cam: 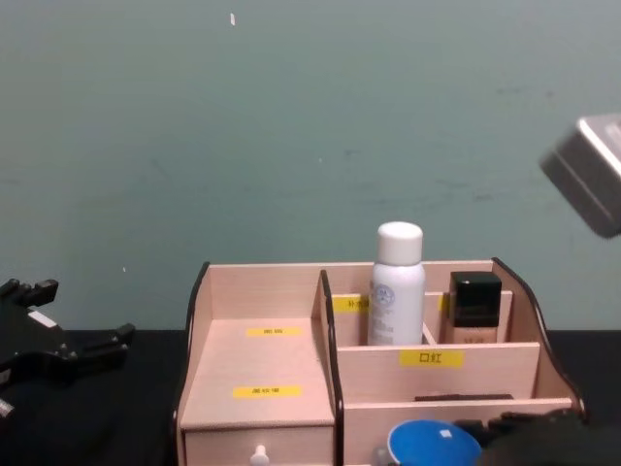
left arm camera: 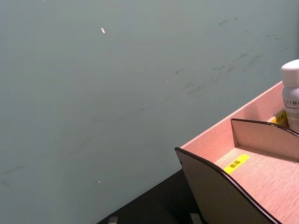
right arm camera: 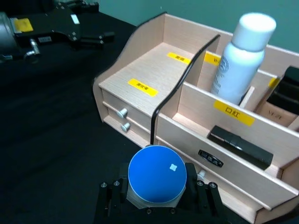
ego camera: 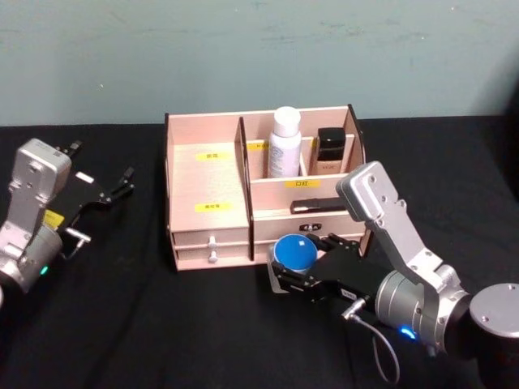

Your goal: Pick up the facial cleanser and watermelon frost from the table and place them into the tiered storage box.

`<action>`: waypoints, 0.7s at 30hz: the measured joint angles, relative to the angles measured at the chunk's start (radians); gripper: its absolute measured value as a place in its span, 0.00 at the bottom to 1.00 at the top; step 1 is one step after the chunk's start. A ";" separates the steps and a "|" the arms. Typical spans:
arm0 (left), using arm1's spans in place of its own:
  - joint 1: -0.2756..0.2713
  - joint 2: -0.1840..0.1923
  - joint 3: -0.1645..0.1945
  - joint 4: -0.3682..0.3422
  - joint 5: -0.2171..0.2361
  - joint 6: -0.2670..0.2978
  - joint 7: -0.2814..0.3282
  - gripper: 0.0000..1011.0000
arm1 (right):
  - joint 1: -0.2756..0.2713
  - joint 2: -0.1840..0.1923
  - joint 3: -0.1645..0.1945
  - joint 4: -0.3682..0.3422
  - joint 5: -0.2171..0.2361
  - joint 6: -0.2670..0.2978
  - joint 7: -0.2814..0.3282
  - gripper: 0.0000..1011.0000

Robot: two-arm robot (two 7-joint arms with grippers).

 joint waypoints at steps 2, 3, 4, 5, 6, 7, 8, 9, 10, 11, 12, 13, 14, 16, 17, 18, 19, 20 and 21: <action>0.000 0.000 0.000 0.000 0.000 0.000 0.000 0.99 | 0.000 0.004 -0.001 -0.012 0.001 0.001 0.003 0.72; 0.000 0.000 0.000 0.000 0.000 0.000 0.000 0.99 | 0.000 0.004 -0.001 -0.012 0.001 0.001 0.003 0.72; 0.000 0.000 0.000 0.000 0.000 0.000 0.000 0.99 | 0.000 0.004 -0.001 -0.015 0.001 0.002 0.003 0.72; 0.000 0.000 0.000 0.000 0.000 0.000 0.000 0.99 | 0.003 0.006 -0.001 -0.017 0.002 0.002 0.003 0.72; 0.000 0.000 0.000 0.000 0.000 0.000 0.000 0.99 | 0.008 0.007 -0.002 -0.019 0.002 0.004 0.005 0.72; 0.000 0.000 0.000 0.000 0.000 0.000 0.000 0.99 | 0.008 0.007 -0.002 -0.019 0.002 0.004 0.005 0.72; 0.000 0.000 0.000 0.000 0.000 0.000 0.000 0.99 | 0.012 0.008 -0.002 -0.021 0.003 0.005 0.006 0.72; 0.000 0.000 0.000 0.000 0.000 0.000 0.000 0.99 | 0.014 0.008 -0.003 -0.023 0.004 0.005 0.007 0.72; 0.000 0.000 0.000 0.000 0.000 0.000 0.000 0.99 | 0.018 0.010 -0.003 -0.025 0.004 0.005 0.008 0.72; 0.000 0.000 0.000 0.000 0.000 0.000 0.000 0.99 | 0.020 0.010 -0.004 -0.027 0.005 0.006 0.010 0.72; 0.000 0.000 0.000 0.000 0.000 0.000 0.000 0.99 | 0.022 0.011 -0.004 -0.028 0.005 0.006 0.011 0.72; 0.000 0.000 0.000 0.000 0.000 0.000 0.000 0.99 | 0.028 0.014 -0.006 -0.031 0.006 0.007 0.014 0.72; 0.000 0.000 0.000 0.000 0.000 0.000 0.000 0.99 | 0.031 0.014 -0.007 -0.032 0.007 0.007 0.015 0.72; 0.000 0.000 0.000 0.000 0.000 0.000 0.000 0.99 | 0.040 0.016 -0.009 -0.033 0.007 0.009 0.018 0.72; 0.000 0.000 0.000 0.000 0.000 0.000 0.000 0.99 | 0.048 0.016 -0.012 -0.034 0.008 0.010 0.020 0.72; 0.000 0.000 0.000 0.000 0.000 0.000 0.000 0.99 | 0.053 0.015 -0.013 -0.034 0.008 0.010 0.020 0.72; 0.000 0.000 0.000 0.000 0.000 0.000 0.000 0.99 | 0.057 0.015 -0.015 -0.034 0.008 0.010 0.021 0.72; 0.000 0.000 0.000 0.000 0.000 0.000 0.000 0.99 | 0.062 0.014 -0.016 -0.034 0.009 0.011 0.021 0.72; 0.000 0.000 0.000 0.000 0.000 0.000 0.000 0.99 | 0.071 0.010 -0.019 -0.033 0.012 0.011 0.022 0.72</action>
